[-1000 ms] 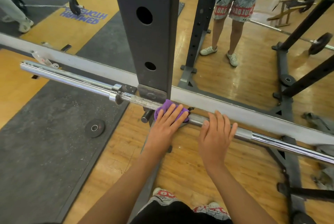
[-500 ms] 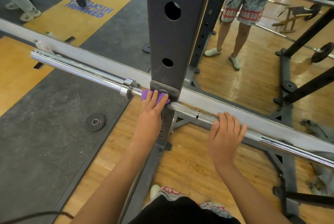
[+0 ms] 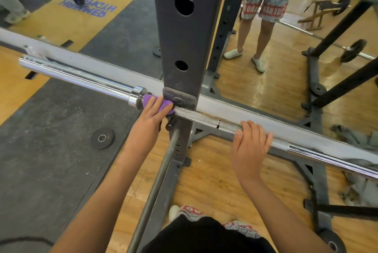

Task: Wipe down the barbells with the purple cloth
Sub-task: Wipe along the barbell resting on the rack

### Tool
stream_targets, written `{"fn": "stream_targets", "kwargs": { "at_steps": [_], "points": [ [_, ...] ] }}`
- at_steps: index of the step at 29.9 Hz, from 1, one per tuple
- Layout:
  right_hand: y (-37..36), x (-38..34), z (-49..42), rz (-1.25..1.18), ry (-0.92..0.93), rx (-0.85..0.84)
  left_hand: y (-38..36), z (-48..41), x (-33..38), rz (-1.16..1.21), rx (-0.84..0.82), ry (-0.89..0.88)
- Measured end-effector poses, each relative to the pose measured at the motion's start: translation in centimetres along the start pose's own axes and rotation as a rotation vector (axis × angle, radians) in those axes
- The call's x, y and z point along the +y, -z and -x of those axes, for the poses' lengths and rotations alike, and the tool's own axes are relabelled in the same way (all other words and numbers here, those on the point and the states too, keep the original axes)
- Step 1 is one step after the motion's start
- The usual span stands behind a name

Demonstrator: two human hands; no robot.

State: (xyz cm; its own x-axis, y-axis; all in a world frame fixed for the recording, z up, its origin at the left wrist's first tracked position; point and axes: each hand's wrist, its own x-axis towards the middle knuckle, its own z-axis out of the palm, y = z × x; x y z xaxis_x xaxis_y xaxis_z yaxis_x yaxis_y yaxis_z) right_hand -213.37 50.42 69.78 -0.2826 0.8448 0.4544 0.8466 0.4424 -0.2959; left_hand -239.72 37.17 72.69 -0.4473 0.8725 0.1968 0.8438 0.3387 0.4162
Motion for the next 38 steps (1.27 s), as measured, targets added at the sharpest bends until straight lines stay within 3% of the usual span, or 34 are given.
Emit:
{"fn": "stream_targets", "kwargs": {
  "at_steps": [10, 12, 15, 18, 24, 29, 38],
  "points": [
    [0.2, -0.1, -0.1, -0.002, -0.012, -0.035, -2.2, 0.5, 1.1, 0.194, 0.167, 0.085],
    [0.3, -0.2, -0.1, -0.011, -0.015, -0.036, -2.7, 1.4, 2.1, 0.374, 0.298, 0.211],
    [0.4, 0.0, 0.0, -0.012, -0.01, -0.044, -4.1, 1.5, 5.9, 0.74, 0.496, 0.539],
    [0.3, 0.1, -0.2, -0.009, 0.002, -0.06, -4.2, -0.5, 8.5, 0.947, 0.573, 0.744],
    [0.8, -0.3, -0.2, -0.035, -0.007, -0.088, -4.3, -0.1, 8.9, 0.707, 0.565, 0.587],
    [1.8, -1.0, -0.8, -0.048, 0.026, -0.224, -4.5, -0.1, 8.0, 0.702, 0.545, 0.6],
    [1.5, -6.2, -2.5, -0.134, 0.405, -0.499, -4.7, 0.5, 7.0, 0.699, 0.507, 0.532]
  ]
}}
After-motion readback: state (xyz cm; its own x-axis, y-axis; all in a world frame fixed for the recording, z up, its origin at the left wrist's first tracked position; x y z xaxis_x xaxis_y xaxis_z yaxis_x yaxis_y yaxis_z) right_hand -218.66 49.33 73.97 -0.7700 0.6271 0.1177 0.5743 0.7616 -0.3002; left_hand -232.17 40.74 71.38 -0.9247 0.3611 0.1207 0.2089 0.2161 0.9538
